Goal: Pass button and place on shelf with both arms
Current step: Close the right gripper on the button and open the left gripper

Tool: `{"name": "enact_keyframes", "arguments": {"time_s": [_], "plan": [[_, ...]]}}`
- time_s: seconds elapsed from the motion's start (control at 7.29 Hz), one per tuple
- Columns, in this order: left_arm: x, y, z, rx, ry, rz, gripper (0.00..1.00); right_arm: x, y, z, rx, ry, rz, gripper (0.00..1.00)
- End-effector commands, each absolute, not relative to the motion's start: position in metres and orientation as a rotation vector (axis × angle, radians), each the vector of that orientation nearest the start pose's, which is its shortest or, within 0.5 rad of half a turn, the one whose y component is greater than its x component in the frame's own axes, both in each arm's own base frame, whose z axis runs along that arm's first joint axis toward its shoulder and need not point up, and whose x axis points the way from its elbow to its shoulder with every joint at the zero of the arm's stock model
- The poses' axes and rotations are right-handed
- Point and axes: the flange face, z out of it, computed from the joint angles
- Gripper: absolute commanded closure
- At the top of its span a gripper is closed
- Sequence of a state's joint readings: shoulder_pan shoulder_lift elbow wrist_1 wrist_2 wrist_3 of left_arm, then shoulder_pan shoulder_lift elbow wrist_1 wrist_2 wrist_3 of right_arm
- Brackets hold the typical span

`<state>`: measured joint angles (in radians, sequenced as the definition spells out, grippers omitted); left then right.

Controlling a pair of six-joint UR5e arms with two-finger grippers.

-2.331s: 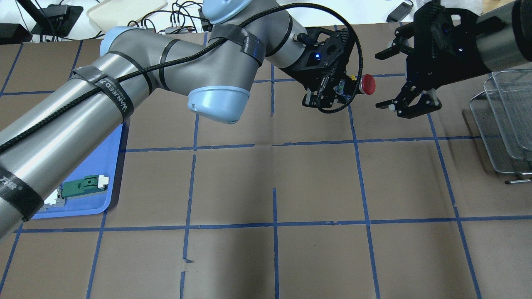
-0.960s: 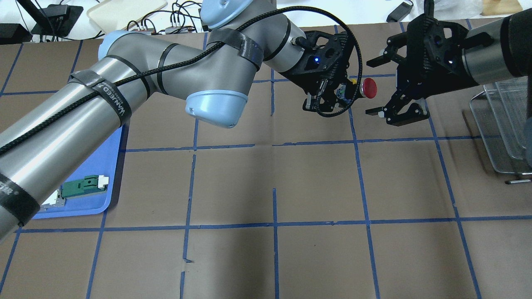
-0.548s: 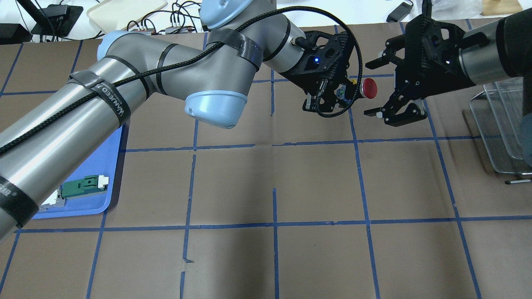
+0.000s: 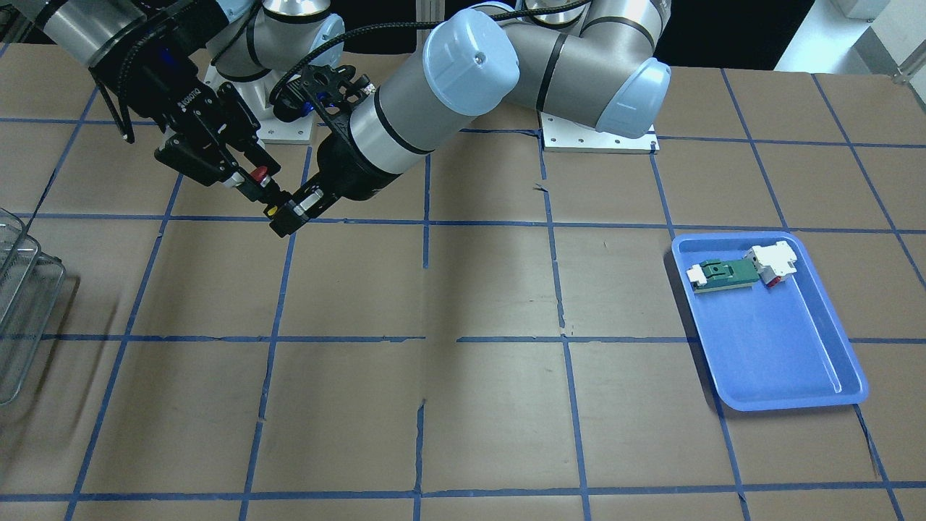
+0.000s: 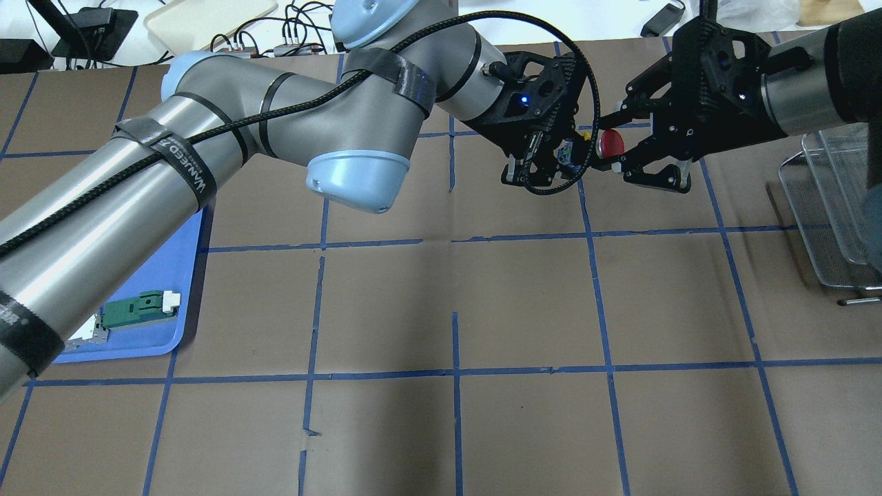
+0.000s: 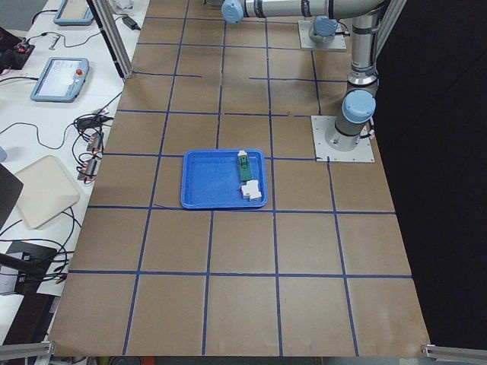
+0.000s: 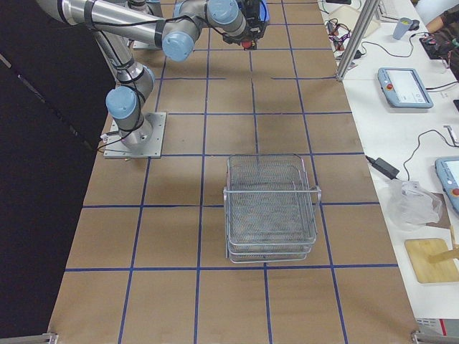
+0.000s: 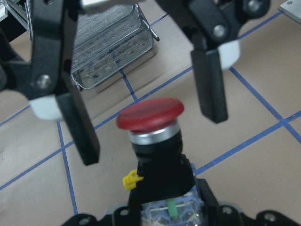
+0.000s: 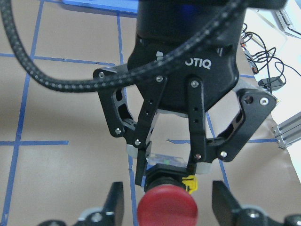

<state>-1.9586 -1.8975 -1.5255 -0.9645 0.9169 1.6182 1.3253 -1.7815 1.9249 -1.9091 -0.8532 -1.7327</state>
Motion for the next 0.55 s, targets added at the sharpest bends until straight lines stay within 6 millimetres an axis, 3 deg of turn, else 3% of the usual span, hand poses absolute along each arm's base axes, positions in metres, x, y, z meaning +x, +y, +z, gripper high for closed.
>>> {"name": "enact_keyframes", "arguments": {"time_s": [0.0, 0.14, 0.27, 0.41], "plan": [[-0.4189, -0.5123, 0.4125, -2.318, -1.303, 0.873, 1.0, 0.093, -0.4474, 0.4703, -1.934, 1.936, -1.015, 0.99], [-0.4201, -0.512, 0.4144, -2.318, -1.298, 0.88, 0.88, 0.0924, -0.4472, 0.4734, -1.941, 1.938, -1.028, 1.0], [-0.4203, -0.511, 0.4142, -2.318, -1.304, 0.874, 0.01, 0.0912, -0.4495, 0.4745, -1.965, 1.944, -1.047, 1.0], [-0.4178, -0.5121, 0.4157, -2.305, -1.34, 0.867, 0.0, 0.0919, -0.4494, 0.4745, -1.967, 1.942, -1.046, 1.0]]}}
